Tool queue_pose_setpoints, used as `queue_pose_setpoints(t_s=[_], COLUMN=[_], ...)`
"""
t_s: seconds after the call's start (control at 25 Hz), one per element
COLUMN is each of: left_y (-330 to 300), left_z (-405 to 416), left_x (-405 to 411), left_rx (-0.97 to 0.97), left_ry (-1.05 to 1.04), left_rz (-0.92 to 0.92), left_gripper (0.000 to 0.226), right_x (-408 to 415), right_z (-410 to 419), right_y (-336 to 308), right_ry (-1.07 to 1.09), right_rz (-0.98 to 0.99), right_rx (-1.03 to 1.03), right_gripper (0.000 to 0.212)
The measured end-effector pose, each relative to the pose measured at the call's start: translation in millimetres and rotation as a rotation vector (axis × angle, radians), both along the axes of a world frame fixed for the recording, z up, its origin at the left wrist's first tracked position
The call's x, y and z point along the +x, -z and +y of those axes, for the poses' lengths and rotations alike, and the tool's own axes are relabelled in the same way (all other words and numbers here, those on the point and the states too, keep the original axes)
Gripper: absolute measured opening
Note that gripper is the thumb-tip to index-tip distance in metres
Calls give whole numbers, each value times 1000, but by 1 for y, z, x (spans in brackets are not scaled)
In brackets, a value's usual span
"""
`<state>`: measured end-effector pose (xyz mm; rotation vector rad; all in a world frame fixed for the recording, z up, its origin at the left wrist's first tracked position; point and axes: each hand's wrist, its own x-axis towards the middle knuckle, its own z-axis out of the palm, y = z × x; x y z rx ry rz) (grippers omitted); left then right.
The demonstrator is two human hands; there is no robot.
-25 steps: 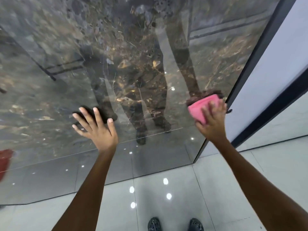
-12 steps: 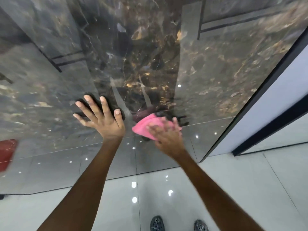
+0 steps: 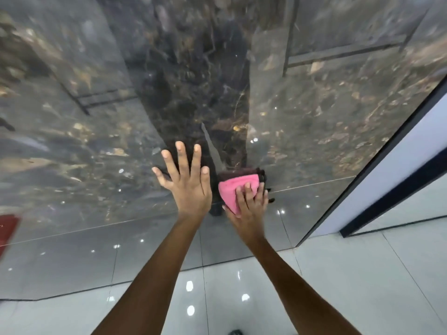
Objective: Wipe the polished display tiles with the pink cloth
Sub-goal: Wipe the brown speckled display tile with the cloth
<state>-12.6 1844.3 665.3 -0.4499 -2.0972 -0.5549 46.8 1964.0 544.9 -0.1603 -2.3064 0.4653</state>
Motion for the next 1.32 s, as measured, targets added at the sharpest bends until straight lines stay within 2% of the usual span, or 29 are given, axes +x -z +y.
queue_pose_setpoints(t_s=[0.04,0.2,0.28,0.36,0.48,0.64,0.8,1.04,1.16,1.32], left_y=[-1,-16,-28,-40,-59,-81,-77,-73,-78,-75], left_z=[-4,-11,-13,-20,-36,-69,-108,-172,-212,-290], left_x=[4,25,44,64,99,181,282,420,462,512], left_rx=[-12,-15,76,202,385,647,795,915,950,1034], left_ry=[15,57,133,210,259,180,35,-86,-168,-299], left_rz=[-32,-195,-325,-473,-772,-1001,-966,-960,-1007,-926], left_gripper=[51,52,49,45,38,32,29,30,25,22], right_x=[5,31,41,54,90,167,244,327,354,382], right_z=[8,-2,-10,-8,-6,-26,-62,-135,-181,-261], right_y=[1,-62,-93,-120,-161,-187,-182,-177,-177,-179], right_ry=[-36,-56,33,135,187,98,12,-146,-236,-376], right_rz=[3,26,105,82,-106,-357,-449,-618,-679,-757], right_rx=[-17,-693,-858,-955,-954,-906,-923,-911,-909,-855], right_gripper=[95,90,76,63,47,50,48,28,28,21])
